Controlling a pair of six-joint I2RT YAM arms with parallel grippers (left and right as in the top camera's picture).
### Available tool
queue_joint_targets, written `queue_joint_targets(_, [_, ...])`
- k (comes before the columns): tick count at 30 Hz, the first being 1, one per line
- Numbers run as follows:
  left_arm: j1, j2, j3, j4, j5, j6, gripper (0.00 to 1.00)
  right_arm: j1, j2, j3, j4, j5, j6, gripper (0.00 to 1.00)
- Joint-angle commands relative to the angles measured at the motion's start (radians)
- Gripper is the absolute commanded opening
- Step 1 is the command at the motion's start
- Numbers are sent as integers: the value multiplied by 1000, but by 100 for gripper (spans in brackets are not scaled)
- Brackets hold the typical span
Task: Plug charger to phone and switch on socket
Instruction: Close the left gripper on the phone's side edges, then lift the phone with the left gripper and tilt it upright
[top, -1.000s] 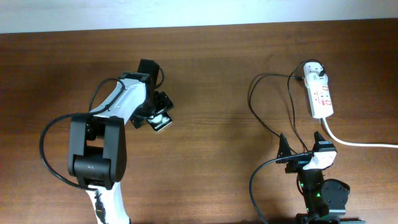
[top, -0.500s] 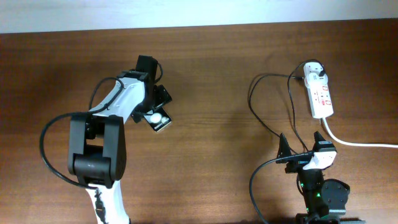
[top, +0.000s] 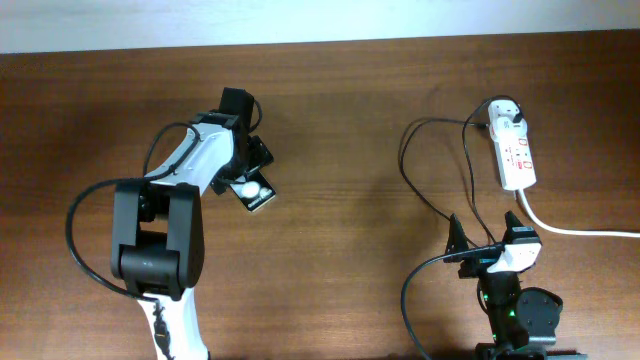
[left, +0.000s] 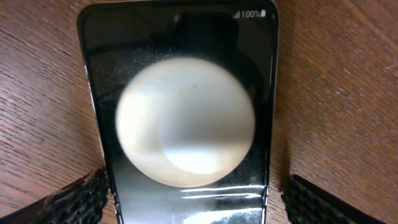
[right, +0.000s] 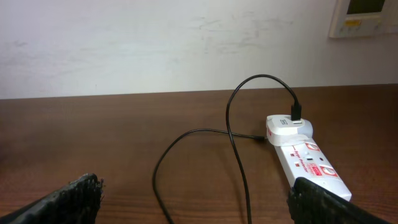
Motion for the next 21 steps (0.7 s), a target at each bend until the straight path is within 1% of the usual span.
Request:
queue_joint_targets(1, [12, 83, -56, 5, 7, -10, 89, 9, -6, -5, -5, -2, -5, 99])
queue_joint_targets(2, [12, 84, -56, 7, 7, -10, 88, 9, -6, -5, -5, -2, -5, 99])
queue_joint_targets(3, [12, 84, -56, 8, 7, -10, 84, 9, -6, -5, -5, -2, -5, 99])
queue_joint_targets(8, [5, 86, -101, 8, 23, -10, 84, 9, -6, -5, -5, -2, -5, 99])
queue_joint_targets(9, [5, 86, -121, 6, 30, -10, 79, 9, -6, -5, -5, -2, -5, 99])
queue_joint_targets(10, [5, 86, -125, 3, 44, -9, 77, 9, -6, -5, -5, -2, -5, 99])
queue_joint_targets(14, [5, 85, -125, -10, 95, -5, 74, 9, -6, -5, -5, -2, -5, 99])
queue_joint_targets(17, [5, 84, -96, -46, 96, 6, 72, 9, -6, -5, -5, -2, -5, 99])
queue_joint_targets(21, [5, 61, 12, -130, 95, 6, 71, 9, -6, -5, -5, -2, -5, 99])
